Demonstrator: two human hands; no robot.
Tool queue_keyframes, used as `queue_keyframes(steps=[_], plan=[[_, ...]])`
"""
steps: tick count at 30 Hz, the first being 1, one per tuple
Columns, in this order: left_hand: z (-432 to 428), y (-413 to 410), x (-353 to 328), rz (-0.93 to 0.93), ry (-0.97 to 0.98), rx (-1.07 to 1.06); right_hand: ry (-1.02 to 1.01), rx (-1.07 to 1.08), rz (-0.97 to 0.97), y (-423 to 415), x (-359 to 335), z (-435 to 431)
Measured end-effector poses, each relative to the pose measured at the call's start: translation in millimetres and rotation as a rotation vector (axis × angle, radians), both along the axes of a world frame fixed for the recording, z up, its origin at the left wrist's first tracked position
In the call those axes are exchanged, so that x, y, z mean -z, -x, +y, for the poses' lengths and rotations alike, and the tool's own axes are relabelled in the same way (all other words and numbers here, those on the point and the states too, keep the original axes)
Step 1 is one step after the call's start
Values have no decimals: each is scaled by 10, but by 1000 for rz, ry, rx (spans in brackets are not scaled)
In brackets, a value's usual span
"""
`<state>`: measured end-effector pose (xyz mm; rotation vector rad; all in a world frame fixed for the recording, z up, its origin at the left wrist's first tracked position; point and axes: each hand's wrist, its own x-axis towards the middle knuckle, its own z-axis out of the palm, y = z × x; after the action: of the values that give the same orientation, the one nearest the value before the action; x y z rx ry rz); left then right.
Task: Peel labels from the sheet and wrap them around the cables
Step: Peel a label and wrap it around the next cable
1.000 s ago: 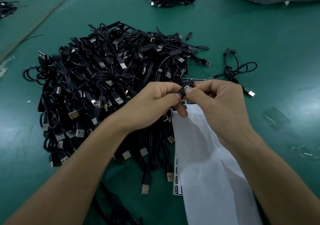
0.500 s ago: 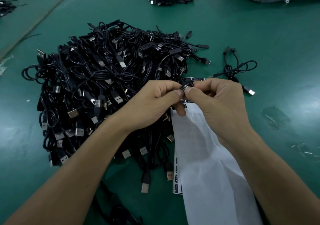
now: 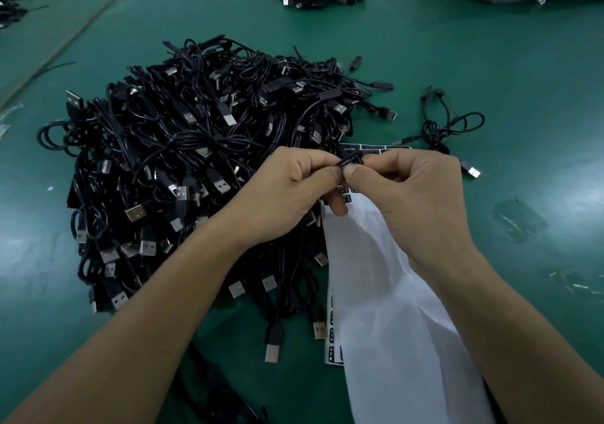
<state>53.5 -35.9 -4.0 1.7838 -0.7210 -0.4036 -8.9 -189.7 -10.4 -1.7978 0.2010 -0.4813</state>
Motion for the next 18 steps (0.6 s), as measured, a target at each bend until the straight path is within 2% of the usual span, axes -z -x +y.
queue_keyframes(steps=[18], plan=[[8, -13, 8, -2, -10, -12, 92, 79, -71, 45, -41, 47]])
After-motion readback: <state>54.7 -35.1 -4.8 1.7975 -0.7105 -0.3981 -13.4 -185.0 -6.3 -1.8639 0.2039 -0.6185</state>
